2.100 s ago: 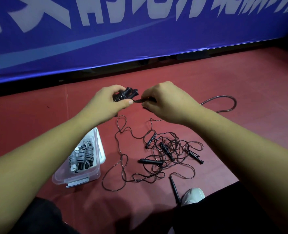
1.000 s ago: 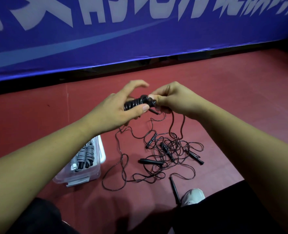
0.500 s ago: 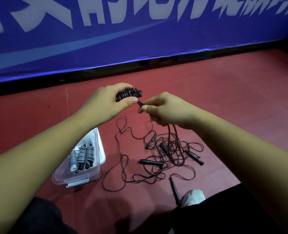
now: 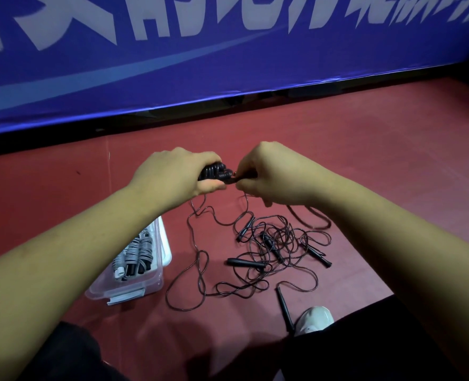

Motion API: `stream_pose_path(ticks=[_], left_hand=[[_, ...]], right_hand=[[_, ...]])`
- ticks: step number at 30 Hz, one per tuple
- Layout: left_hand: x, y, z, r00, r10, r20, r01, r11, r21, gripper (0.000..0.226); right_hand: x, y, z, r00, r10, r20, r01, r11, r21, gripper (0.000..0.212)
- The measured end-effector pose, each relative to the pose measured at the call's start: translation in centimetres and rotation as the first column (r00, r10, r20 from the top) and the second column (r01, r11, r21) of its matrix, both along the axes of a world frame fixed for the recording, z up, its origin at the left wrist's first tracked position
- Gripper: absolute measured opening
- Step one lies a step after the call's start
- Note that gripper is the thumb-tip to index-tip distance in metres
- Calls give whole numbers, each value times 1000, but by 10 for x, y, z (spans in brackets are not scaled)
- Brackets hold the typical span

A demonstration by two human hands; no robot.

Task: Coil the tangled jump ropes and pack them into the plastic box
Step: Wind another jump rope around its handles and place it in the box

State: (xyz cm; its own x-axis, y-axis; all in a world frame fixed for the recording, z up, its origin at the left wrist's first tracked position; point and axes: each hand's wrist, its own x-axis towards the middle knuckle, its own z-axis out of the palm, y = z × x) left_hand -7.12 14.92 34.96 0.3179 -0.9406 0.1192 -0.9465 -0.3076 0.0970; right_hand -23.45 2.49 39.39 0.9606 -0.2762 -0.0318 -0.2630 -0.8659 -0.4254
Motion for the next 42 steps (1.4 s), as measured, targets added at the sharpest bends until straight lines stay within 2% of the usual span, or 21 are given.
stream_pose_path(ticks=[4,9,12,16,18,20,21,23,26,28,30,32,35,38,42], left_hand=[[-4,2,2,992,-87,-94,96,992,88,41],[-6,10,11,985,-133,-111,138,989,44,62],[-9,12,8,986,-151,-74,153,988,20,71],[-11,13,6,963,-224,-148,214,974,-79,59],[-12,15,9,930,-254,-265,214,962,-172,53],[-15,16,11,876,-256,-408,156,952,-262,45],[-17,17,12,825,-256,-503,113,948,-297,42],[-20,18,13,651,-291,-702,30,933,-359,39],[-27,16,15,423,-379,-823,-42,899,-436,26],[-31,12,16,303,-396,-867,-125,885,-448,18],[-31,11,16,156,-386,-909,-233,880,-413,18],[-27,10,16,-8,-378,-926,-312,881,-357,25],[-27,9,14,-215,-336,-917,-314,913,-261,40],[-33,6,11,-345,-287,-894,-278,941,-195,38],[-37,5,7,-421,-218,-880,-208,968,-140,38]], right_hand=[[0,-3,2,995,10,97,0,994,-108,11],[1,-9,1,977,-19,213,33,997,-63,17],[3,-10,1,972,-27,233,31,999,-13,21],[0,-16,1,967,-73,243,33,986,165,21],[-2,-20,-1,964,-126,236,35,934,355,17],[-1,-23,-7,967,-166,191,46,856,514,22],[0,-24,-10,972,-170,165,48,825,564,25],[3,-23,-13,980,-155,125,37,759,650,33],[4,-24,-16,989,-123,79,25,672,740,38],[2,-25,-20,991,-127,31,65,686,725,35],[0,-26,-23,990,-143,2,107,749,654,38],[-2,-26,-21,987,-161,9,128,815,565,41],[-6,-24,-12,973,-202,109,130,877,462,38],[-8,-24,-4,930,-214,298,96,926,366,29],[-6,-26,3,901,-145,410,30,961,274,25]])
